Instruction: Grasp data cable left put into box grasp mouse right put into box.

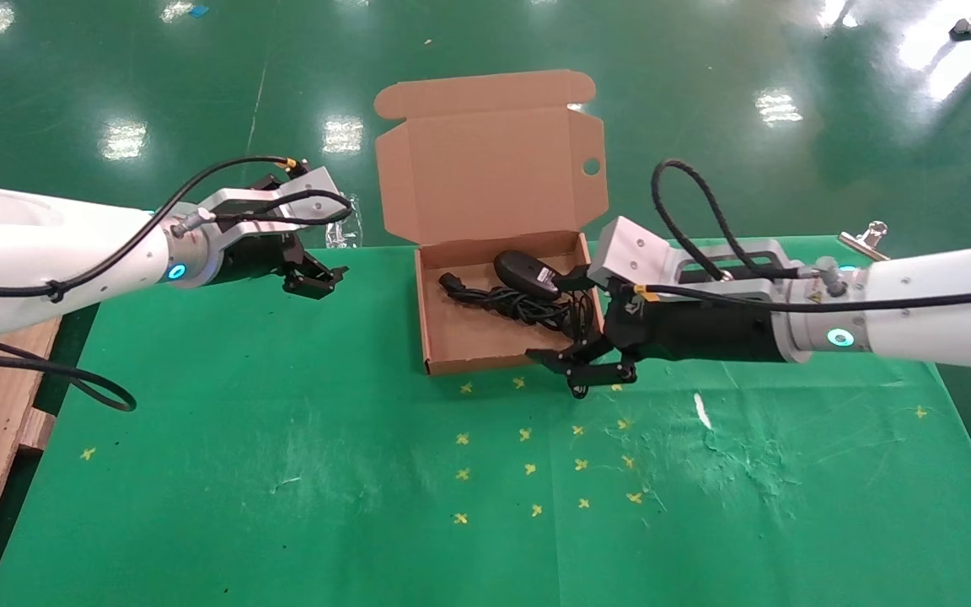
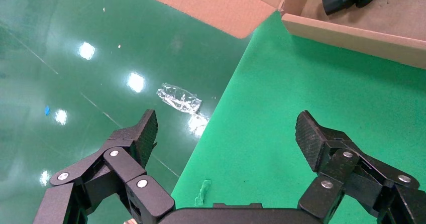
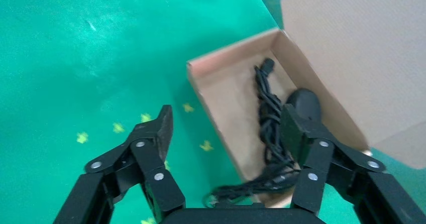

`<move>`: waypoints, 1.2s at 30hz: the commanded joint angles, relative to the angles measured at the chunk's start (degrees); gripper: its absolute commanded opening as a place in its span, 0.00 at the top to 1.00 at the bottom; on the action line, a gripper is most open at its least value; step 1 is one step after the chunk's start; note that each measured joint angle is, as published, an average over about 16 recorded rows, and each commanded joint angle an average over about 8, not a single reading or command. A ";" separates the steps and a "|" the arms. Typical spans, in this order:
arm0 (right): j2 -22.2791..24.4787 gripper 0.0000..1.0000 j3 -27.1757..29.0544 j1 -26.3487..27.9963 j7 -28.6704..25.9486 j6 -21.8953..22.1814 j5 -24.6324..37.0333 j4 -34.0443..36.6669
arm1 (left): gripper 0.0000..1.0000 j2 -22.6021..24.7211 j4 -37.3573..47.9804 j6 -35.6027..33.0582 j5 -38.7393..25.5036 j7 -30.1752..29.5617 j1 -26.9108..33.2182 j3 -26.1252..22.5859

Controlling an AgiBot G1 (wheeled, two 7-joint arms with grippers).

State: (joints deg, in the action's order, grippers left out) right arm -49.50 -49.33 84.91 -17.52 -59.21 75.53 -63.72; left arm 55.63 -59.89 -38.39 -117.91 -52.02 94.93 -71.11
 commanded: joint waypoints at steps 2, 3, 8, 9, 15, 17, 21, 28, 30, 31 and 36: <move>0.92 0.00 2.11 -1.48 0.43 -1.68 -2.14 -0.63 | 0.00 0.00 0.00 0.00 0.00 0.00 0.00 0.00; 1.26 0.00 2.91 -2.04 0.59 -2.31 -2.94 -0.86 | 0.00 0.00 0.00 0.00 0.00 0.00 0.00 0.00; 2.99 0.00 6.87 -4.82 1.40 -5.47 -6.95 -2.03 | 0.00 0.00 0.00 0.00 0.00 0.00 0.00 0.00; 3.33 0.00 7.67 -5.37 1.56 -6.10 -7.75 -2.27 | 0.00 -0.02 -0.01 -0.03 0.06 0.03 -0.03 0.04; 5.17 0.00 11.90 -8.34 2.42 -9.46 -12.03 -3.52 | 0.00 -1.04 -0.68 -2.36 3.84 2.08 -1.69 2.77; 5.79 0.00 13.33 -9.34 2.71 -10.60 -13.47 -3.94 | 0.00 -1.72 -1.12 -3.90 6.31 3.43 -2.78 4.57; 7.01 0.00 16.13 -11.31 3.28 -12.83 -16.31 -4.77 | 0.00 -3.08 -2.03 -7.03 11.35 6.16 -4.99 8.22; 9.16 0.00 21.08 -14.77 4.29 -16.76 -21.31 -6.24 | 0.00 -5.49 -3.63 -12.56 20.24 10.98 -8.88 14.66; 9.77 0.00 22.48 -15.75 4.57 -17.87 -22.72 -6.65 | 0.00 -6.17 -4.08 -14.13 22.75 12.35 -9.99 16.48; 10.08 0.00 23.19 -16.26 4.72 -18.44 -23.45 -6.86 | 0.00 -6.52 -4.32 -14.93 24.04 13.04 -10.55 17.41; 11.61 0.00 26.71 -18.72 5.43 -21.24 -27.00 -7.90 | 0.00 -8.23 -5.45 -18.86 30.35 16.47 -13.32 21.99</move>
State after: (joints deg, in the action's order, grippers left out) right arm -37.88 -22.61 66.18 -12.09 -80.46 48.52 -71.63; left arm 47.39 -65.35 -57.27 -87.53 -35.53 81.60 -49.11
